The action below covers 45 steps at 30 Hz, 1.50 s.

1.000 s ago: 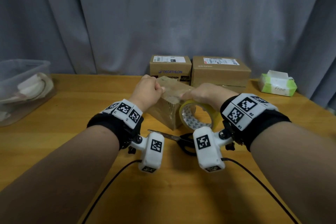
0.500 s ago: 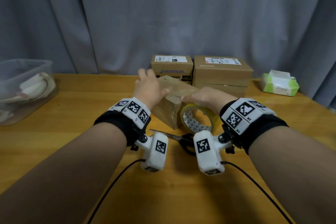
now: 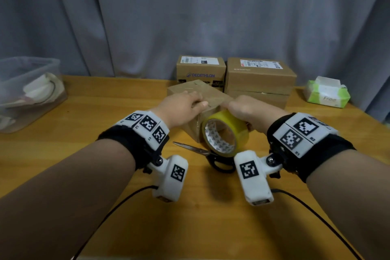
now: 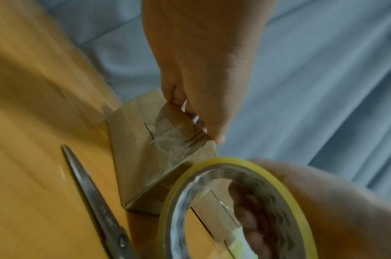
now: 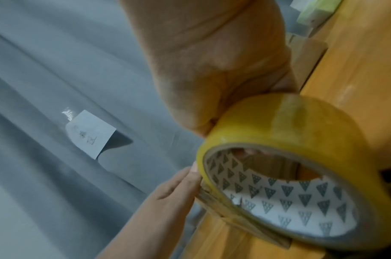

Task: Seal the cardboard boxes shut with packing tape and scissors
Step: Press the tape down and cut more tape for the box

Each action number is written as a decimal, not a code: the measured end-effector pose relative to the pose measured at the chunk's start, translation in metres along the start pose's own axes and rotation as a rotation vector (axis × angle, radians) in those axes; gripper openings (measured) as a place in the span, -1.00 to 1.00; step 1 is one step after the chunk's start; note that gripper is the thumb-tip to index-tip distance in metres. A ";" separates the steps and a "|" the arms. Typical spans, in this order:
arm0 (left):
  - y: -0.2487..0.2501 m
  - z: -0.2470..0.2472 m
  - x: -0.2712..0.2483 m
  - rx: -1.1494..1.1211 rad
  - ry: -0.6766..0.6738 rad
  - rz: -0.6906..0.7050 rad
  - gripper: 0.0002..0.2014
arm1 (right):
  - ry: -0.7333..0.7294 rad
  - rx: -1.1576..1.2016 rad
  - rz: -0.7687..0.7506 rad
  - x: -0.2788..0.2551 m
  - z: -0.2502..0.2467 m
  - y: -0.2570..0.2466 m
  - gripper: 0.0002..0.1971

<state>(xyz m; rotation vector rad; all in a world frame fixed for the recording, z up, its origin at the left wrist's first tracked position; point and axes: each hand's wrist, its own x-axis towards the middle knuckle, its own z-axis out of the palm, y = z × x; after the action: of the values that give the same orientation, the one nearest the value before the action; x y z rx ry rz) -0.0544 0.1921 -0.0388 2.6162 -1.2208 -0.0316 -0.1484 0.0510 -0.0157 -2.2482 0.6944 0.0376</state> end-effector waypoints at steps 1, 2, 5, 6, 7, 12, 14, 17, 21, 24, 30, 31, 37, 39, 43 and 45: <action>-0.003 0.000 0.002 -0.034 -0.010 0.004 -0.52 | 0.074 -0.087 -0.048 0.003 -0.005 0.002 -0.63; -0.007 0.000 0.004 -0.077 -0.023 0.011 -0.53 | 0.176 -0.183 -0.115 0.007 -0.011 0.004 -0.60; -0.017 0.001 0.011 -0.212 -0.054 0.043 -0.53 | 0.320 -0.300 -0.418 0.022 -0.022 0.005 -0.74; -0.019 0.002 0.013 -0.248 -0.066 0.044 -0.54 | 0.257 -0.307 -0.502 0.028 -0.023 0.004 -0.75; -0.022 0.003 0.016 -0.275 -0.078 0.038 -0.54 | 0.154 -0.319 -0.553 0.034 -0.022 0.004 -0.69; -0.028 0.002 0.025 -0.259 -0.117 -0.090 -0.61 | -0.135 -0.334 -0.485 0.050 -0.012 0.011 -0.55; -0.028 -0.001 0.026 -0.228 -0.131 -0.099 -0.63 | -0.139 -0.297 -0.458 0.052 -0.013 0.013 -0.51; -0.022 -0.008 0.023 -0.185 -0.204 -0.117 -0.62 | -0.115 -0.441 -0.480 0.051 -0.011 0.017 -0.40; -0.015 -0.011 0.019 -0.175 -0.108 -0.165 -0.51 | 0.022 -0.509 -0.470 0.043 -0.002 0.015 -0.40; -0.011 -0.010 0.012 -0.326 0.037 -0.222 -0.56 | 0.117 -0.623 -0.395 0.032 0.008 0.007 -0.46; 0.002 -0.012 -0.012 -0.586 -0.072 -0.285 -0.18 | 0.319 -0.697 -0.252 0.002 0.017 -0.011 -0.76; 0.001 -0.012 -0.011 -0.509 -0.057 -0.272 -0.19 | 0.353 -0.722 -0.248 -0.003 0.016 -0.017 -0.74; -0.017 -0.017 -0.004 -0.240 0.007 -0.205 -0.48 | 0.319 -0.742 -0.379 0.021 0.011 -0.030 -0.63; -0.025 -0.017 -0.003 -0.176 0.002 -0.153 -0.48 | 0.165 -0.621 -0.466 0.037 0.012 -0.024 -0.62; -0.030 -0.015 -0.003 -0.080 0.031 -0.096 -0.48 | -0.098 -0.686 -0.405 0.058 0.023 -0.018 -0.47; -0.031 -0.015 -0.005 -0.076 0.055 -0.076 -0.48 | -0.079 -0.694 -0.346 0.062 0.027 -0.021 -0.47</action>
<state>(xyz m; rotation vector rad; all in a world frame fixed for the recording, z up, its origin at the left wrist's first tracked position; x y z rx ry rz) -0.0326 0.2184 -0.0317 2.5787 -1.0801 -0.0192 -0.0806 0.0523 -0.0355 -2.9827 0.2509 0.2253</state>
